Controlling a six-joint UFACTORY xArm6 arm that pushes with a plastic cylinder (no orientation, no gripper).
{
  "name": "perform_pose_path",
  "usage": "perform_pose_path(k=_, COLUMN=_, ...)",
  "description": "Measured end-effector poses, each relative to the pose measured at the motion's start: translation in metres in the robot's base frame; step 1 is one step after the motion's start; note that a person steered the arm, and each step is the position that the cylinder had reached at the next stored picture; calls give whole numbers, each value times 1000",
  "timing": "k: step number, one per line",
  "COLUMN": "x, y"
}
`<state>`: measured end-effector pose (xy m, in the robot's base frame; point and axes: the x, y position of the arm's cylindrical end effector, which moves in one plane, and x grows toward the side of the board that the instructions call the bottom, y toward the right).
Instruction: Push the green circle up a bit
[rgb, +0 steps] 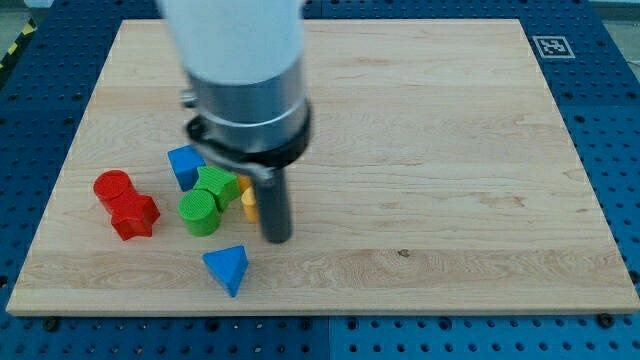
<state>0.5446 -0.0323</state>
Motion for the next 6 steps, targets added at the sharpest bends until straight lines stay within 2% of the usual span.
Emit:
perform_pose_path(k=1, x=-18, y=39)
perform_pose_path(k=2, x=-10, y=42)
perform_pose_path(k=6, x=12, y=-72)
